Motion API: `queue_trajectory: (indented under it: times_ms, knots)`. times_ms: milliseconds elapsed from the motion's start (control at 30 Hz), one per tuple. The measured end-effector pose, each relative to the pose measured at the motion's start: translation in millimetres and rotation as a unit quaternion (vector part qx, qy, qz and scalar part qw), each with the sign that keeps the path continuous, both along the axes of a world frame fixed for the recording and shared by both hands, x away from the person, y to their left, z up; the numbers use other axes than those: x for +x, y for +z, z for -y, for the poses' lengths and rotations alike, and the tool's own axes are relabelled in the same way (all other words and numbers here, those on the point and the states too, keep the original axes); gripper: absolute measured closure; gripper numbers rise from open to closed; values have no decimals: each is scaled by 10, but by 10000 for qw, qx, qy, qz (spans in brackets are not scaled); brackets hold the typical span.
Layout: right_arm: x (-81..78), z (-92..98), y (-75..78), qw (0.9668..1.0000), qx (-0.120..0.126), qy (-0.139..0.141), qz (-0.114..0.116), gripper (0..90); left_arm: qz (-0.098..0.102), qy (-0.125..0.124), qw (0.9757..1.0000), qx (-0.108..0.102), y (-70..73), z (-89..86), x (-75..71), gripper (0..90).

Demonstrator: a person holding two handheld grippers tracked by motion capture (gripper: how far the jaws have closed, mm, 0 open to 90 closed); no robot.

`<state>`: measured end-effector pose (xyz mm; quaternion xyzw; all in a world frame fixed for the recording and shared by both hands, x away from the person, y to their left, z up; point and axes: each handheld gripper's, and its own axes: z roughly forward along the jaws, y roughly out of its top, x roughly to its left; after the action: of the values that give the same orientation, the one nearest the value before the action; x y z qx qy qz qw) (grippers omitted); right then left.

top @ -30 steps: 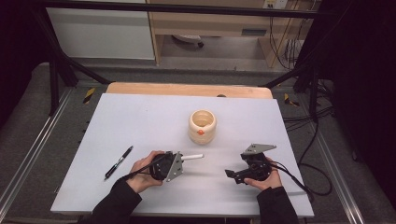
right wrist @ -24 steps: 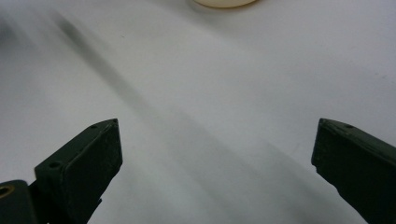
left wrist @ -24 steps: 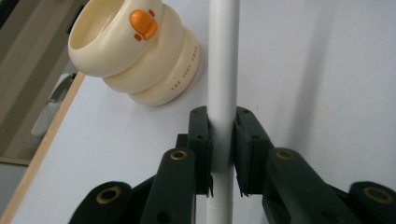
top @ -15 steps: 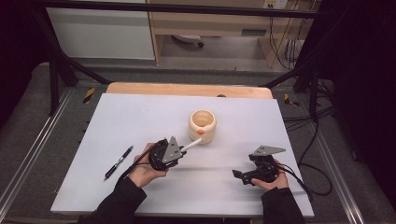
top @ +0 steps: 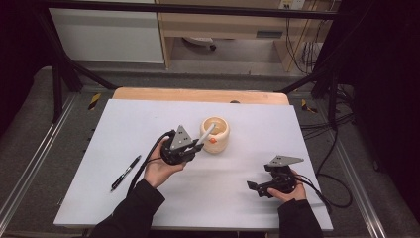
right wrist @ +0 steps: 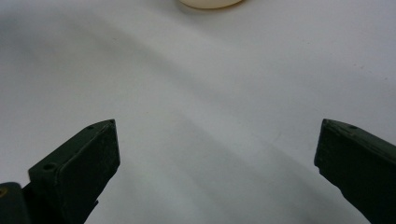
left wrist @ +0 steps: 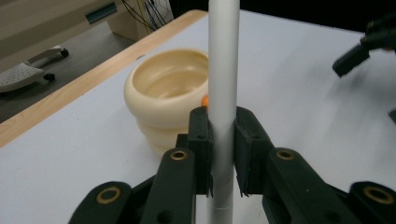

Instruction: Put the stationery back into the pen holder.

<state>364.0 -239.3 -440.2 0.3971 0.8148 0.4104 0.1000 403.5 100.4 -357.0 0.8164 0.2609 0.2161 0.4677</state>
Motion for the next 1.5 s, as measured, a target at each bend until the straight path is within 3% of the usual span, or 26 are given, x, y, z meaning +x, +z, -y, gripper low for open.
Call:
queue_trajectory:
  times_ms: [300, 767, 1133, 1500]
  knots:
    - [-4, 1, -1, 10000, -45, 33, -1, 8, 5, 399, 9983, -419, 128, 94, 199, 779]
    - [-2, -6, -9, 10000, -48, 50, -25, 7, 32, 812, 9942, -709, 182, 291, 498, 779]
    - [1, -6, -13, 9999, -56, 88, -34, 8, 59, 911, 9939, -617, 176, 490, 697, 779]
    - [2, -12, -17, 9999, -53, 99, -55, 7, -15, 872, 9944, -602, 19, 622, 837, 778]
